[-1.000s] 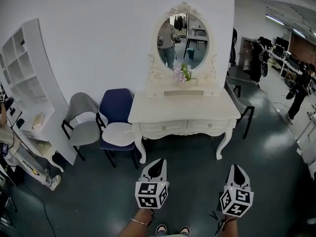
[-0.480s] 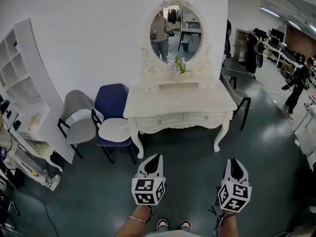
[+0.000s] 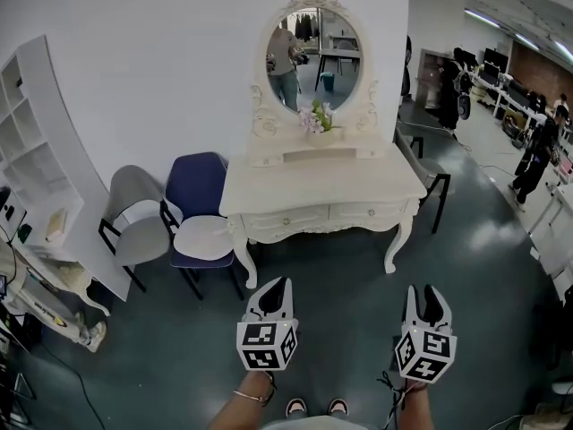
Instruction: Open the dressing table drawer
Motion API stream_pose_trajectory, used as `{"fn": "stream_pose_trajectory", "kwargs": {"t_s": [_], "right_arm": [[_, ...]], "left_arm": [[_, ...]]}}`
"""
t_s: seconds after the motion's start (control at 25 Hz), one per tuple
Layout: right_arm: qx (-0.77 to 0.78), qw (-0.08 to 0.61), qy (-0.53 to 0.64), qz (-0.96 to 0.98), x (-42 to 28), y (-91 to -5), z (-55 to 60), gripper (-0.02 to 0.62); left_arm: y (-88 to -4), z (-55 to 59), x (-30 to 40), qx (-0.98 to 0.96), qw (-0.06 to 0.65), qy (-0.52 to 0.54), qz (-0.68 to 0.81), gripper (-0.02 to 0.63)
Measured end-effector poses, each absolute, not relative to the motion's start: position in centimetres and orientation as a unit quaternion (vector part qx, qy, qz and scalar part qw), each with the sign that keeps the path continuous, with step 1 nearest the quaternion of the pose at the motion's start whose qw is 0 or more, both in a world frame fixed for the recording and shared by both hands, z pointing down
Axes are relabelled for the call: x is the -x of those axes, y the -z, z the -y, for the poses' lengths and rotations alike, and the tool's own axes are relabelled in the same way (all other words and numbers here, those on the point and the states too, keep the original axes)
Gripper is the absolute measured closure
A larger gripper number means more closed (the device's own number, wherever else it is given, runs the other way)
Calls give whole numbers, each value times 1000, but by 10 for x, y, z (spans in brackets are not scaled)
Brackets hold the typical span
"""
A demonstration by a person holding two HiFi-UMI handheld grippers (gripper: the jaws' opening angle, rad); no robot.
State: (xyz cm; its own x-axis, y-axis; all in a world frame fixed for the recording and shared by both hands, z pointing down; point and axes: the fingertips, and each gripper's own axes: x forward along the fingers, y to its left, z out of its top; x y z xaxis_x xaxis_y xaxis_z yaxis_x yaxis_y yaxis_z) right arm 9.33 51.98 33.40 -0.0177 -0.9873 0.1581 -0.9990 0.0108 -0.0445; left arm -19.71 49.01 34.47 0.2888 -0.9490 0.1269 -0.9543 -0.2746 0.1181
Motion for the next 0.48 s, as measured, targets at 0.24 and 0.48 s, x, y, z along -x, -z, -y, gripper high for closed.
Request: {"fn": "stream_pose_trajectory", "kwargs": {"t_s": [0.24, 0.48], "right_arm": [[-712, 39, -72, 697, -83, -335, -520, 446], [-721, 40, -73, 688, -67, -338, -524, 449]], "left_arm": [[-347, -483, 210, -805, 87, -14, 586, 588], [-350, -477, 227, -811, 87, -12, 578, 588]]}}
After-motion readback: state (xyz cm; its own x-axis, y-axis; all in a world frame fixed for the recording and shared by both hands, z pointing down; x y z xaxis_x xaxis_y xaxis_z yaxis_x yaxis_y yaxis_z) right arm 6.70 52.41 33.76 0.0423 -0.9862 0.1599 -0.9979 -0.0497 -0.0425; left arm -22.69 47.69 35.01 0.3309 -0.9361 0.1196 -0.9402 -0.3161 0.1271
